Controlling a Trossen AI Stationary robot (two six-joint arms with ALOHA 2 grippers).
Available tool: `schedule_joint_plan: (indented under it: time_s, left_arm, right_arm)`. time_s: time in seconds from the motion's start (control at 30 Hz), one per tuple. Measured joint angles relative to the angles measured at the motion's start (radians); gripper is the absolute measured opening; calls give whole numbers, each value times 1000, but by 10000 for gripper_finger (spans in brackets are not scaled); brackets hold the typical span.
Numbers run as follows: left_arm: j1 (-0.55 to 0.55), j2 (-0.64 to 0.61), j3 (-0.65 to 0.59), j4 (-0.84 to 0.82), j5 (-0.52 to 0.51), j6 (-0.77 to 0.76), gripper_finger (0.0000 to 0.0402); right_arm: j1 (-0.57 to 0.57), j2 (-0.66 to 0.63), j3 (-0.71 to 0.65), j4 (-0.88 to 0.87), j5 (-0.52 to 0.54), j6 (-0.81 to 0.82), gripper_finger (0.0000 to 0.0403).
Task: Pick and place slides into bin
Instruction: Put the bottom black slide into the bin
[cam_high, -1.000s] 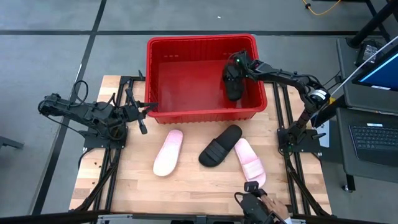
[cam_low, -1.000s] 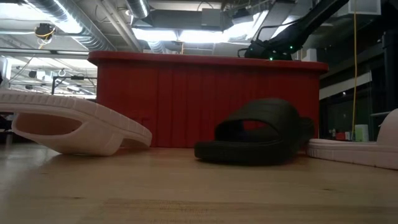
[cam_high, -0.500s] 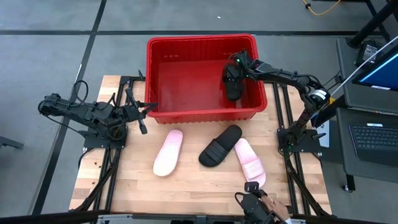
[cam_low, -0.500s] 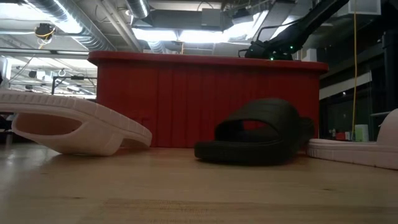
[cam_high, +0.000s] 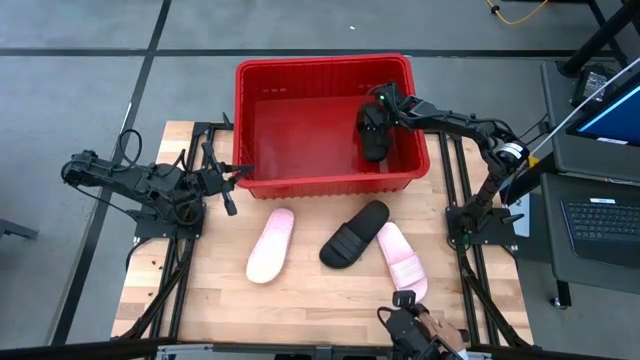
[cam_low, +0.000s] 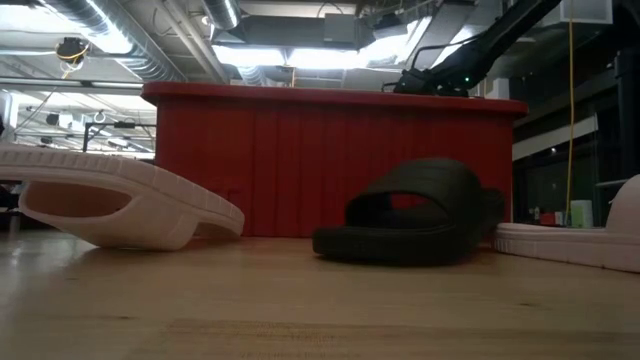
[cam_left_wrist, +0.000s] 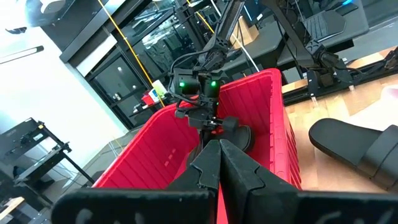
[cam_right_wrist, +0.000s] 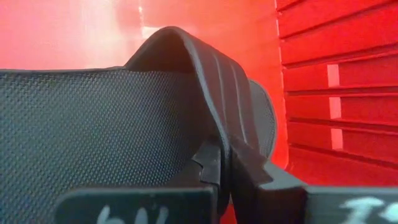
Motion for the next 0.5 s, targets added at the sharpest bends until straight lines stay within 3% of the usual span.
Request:
schedule_joint_plan:
  time_s: [0.5]
  left_arm:
    - [0,0,0,-14,0,1,3]
  right_arm:
    - [0,2,-1,-77,0,-4,15]
